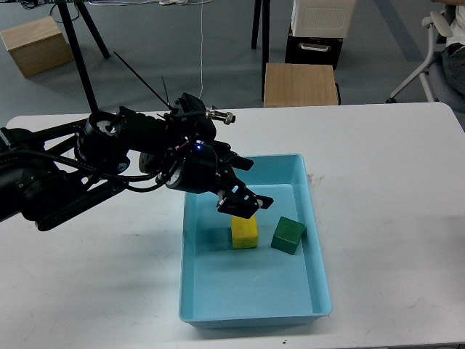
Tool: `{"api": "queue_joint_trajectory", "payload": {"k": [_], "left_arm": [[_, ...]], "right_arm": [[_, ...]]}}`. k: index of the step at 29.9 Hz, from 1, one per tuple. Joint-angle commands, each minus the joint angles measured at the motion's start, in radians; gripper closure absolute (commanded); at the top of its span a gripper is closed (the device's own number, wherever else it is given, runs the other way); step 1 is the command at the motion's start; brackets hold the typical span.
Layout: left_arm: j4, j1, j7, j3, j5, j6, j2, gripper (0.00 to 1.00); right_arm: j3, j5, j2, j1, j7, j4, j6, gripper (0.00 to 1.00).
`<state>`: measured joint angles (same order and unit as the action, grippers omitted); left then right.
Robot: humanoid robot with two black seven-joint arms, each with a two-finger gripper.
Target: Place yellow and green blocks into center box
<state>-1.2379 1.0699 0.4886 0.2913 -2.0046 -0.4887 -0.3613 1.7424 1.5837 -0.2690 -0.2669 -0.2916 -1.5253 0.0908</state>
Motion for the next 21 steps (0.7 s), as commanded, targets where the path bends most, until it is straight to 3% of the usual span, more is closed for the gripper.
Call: {"api": "queue_joint_trajectory", "payload": {"k": [1, 5, 9, 13, 15, 18, 21], "left_arm": [[-0.031, -0.002, 0.0, 0.04, 0.122, 0.0, -0.057, 0.0], [-0.022, -0.072, 0.0, 0.191, 0.234, 0.0, -0.071, 0.0], [-0.026, -0.29, 0.0, 0.477, 0.439, 0.0, -0.079, 0.0], [-0.04, -0.477, 0.0, 0.659, 0.698, 0.0, -0.079, 0.0], [-0.089, -0.571, 0.0, 0.719, 0.863, 0.024, -0.088, 0.0], [-0.188, -0.723, 0.0, 0.782, 1.114, 0.122, -0.094, 0.0], [-0.267, -0.841, -0.158, 0.818, 1.363, 0.217, -0.09, 0.0]], "right_arm": [[-0.007, -0.005, 0.002, 0.047, -0.001, -0.001, -0.005, 0.02], [-0.029, -0.005, 0.001, 0.122, -0.001, -0.001, -0.003, 0.01], [-0.067, -0.007, 0.011, 0.196, -0.001, -0.006, -0.005, 0.01], [-0.099, -0.01, 0.025, 0.256, 0.0, -0.036, -0.003, 0.01], [-0.142, -0.045, 0.053, 0.276, 0.011, -0.055, 0.001, 0.01], [-0.199, -0.233, 0.096, 0.301, 0.02, -0.062, 0.004, 0.01], [-0.218, -0.488, 0.105, 0.307, 0.08, -0.07, 0.004, 0.01]]}}
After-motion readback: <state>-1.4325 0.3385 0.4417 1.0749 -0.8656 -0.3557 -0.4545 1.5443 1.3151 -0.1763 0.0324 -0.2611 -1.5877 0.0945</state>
